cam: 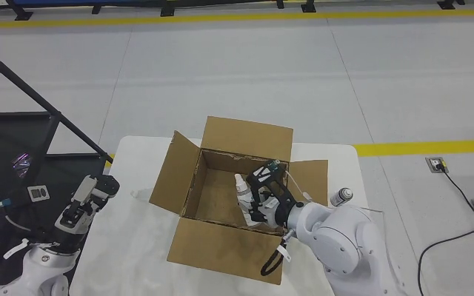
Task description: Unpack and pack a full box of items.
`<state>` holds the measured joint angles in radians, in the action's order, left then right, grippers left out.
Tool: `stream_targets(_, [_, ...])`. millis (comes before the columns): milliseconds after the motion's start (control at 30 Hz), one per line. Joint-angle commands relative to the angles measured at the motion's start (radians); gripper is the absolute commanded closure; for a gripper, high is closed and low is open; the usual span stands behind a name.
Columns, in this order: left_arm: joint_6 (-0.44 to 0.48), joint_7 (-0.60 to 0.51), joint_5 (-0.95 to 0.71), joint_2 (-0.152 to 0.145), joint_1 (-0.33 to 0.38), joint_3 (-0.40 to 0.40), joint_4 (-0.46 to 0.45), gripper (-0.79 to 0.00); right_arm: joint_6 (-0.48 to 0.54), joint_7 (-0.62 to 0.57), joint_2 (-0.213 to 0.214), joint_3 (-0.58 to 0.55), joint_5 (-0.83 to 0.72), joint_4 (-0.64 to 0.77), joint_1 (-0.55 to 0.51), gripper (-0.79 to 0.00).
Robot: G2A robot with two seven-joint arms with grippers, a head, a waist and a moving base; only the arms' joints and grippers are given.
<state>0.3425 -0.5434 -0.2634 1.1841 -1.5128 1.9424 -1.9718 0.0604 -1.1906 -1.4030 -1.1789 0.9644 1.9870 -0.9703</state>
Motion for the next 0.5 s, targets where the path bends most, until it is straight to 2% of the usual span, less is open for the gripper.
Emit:
stream_targets(0, [0.0,0.0,0.0,0.0,0.0,0.0,0.0,-0.785,0.0,0.0,0.0,0.0,0.0,0.0,0.0,0.0])
stream_targets(233, [0.0,0.0,0.0,0.0,0.0,0.0,0.0,-0.785,0.003,0.046,0.004,-0.028,-0.053,0.031,-0.026,0.0])
stream_targets(333, [0.0,0.0,0.0,0.0,0.0,0.0,0.0,-0.785,0.005,0.032,0.015,-0.122,-0.119,0.081,-0.055,0.0])
stream_targets(467, [0.0,0.0,0.0,0.0,0.0,0.0,0.0,-0.785,0.016,-0.004,0.034,-0.309,-0.247,0.163,-0.125,0.0])
